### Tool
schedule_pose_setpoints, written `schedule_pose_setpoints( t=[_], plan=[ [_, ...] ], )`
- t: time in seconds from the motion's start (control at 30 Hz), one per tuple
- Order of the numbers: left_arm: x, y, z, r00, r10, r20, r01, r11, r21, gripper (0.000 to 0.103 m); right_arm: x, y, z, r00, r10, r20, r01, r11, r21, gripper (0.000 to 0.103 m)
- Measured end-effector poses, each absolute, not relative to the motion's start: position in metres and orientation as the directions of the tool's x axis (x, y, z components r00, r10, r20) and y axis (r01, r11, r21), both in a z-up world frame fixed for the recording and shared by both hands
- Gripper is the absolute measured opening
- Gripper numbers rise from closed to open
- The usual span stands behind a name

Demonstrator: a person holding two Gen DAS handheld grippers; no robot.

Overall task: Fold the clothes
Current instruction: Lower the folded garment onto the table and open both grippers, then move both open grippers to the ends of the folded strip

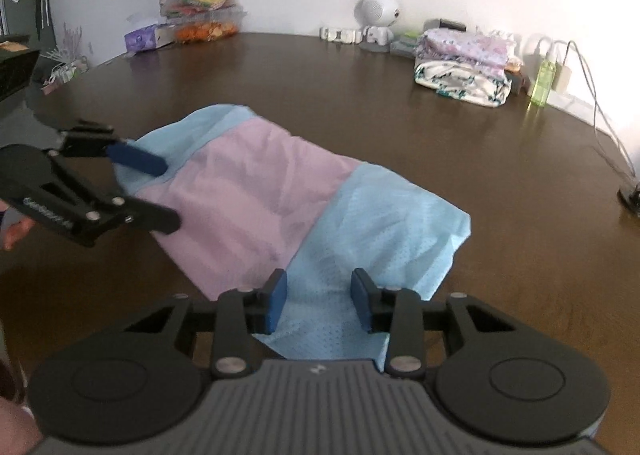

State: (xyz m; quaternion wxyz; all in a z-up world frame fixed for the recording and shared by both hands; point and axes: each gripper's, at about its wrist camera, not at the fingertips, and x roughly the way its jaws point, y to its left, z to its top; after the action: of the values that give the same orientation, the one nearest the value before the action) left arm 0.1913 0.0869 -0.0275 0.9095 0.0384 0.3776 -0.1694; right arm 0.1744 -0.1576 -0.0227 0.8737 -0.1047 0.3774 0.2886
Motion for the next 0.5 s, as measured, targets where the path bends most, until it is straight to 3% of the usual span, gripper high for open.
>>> schedule_pose_setpoints(
  t=[0.2, 0.4, 0.5],
  plan=[
    [0.199, 0.1, -0.029, 0.652, -0.243, -0.718, 0.319, 0.947, -0.03, 0.079, 0.123, -0.142, -0.019, 0.461, 0.495, -0.736, -0.656, 0.749, 0.092, 0.05],
    [0.218, 0.098, -0.028, 0.667, -0.195, -0.719, 0.262, 0.965, -0.019, 0.079, 0.082, -0.121, -0.021, 0.391, 0.617, -0.683, -0.689, 0.688, 0.226, 0.05],
    [0.205, 0.092, -0.017, 0.713, -0.186, -0.675, 0.234, 0.972, -0.022, 0.079, 0.076, -0.129, -0.02, 0.398, 0.672, -0.624, -0.664, 0.681, 0.309, 0.052]
  ],
)
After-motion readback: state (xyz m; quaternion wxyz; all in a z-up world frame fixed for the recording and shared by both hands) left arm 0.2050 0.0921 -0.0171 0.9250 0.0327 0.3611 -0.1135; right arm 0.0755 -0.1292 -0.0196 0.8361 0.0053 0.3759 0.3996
